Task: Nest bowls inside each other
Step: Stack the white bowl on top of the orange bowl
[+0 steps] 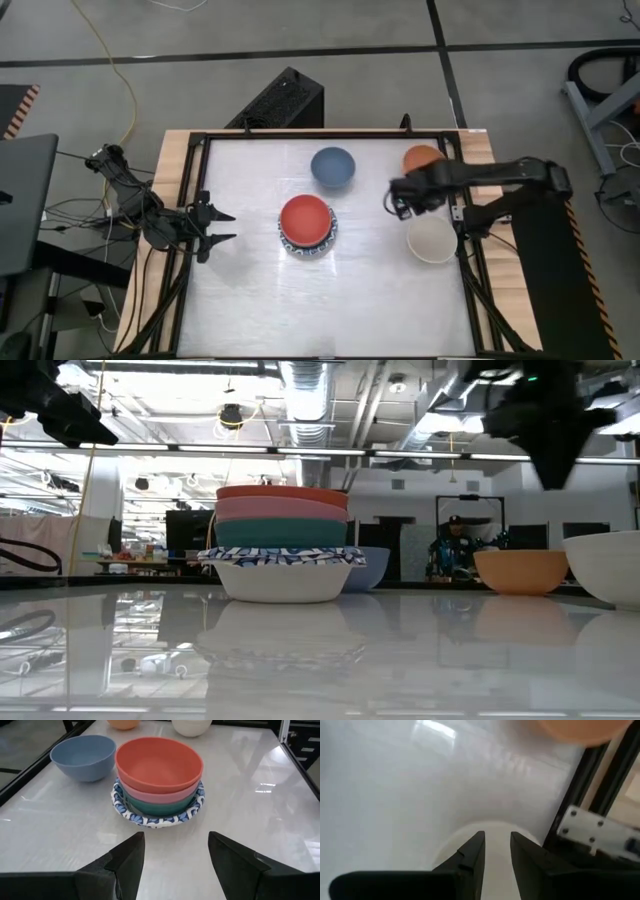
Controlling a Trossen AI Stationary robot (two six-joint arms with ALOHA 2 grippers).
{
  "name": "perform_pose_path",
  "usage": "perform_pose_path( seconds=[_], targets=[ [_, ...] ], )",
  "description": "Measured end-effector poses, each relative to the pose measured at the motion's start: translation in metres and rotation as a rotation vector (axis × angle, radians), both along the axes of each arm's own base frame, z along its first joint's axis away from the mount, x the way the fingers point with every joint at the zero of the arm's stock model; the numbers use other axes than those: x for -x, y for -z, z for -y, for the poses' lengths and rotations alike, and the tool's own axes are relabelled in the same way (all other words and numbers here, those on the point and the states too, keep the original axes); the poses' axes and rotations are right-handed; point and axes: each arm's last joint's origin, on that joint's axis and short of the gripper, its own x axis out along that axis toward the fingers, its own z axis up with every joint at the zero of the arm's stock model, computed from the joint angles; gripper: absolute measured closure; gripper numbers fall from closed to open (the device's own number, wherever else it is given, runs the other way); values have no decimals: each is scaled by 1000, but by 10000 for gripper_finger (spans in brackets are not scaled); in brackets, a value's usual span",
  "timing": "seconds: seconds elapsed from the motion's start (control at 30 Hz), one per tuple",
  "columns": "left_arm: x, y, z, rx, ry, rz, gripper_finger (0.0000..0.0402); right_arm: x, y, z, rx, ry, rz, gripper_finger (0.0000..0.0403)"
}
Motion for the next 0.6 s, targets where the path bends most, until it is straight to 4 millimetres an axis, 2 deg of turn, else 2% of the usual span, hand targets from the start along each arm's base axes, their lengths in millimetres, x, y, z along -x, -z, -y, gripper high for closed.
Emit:
perform_pose_path(
  seconds=[0.2, 0.3, 0.6],
  targets=[
    [0, 0, 0, 12, -5, 5, 194, 17, 17, -26, -10, -103, -29, 290],
    [0, 0, 0, 14, -6, 5, 194, 20, 26, -38, -7, -138, -37, 290],
    [0, 0, 0, 15, -7, 5, 194, 27, 45, -43, 29, 34, -92, 290]
  ],
)
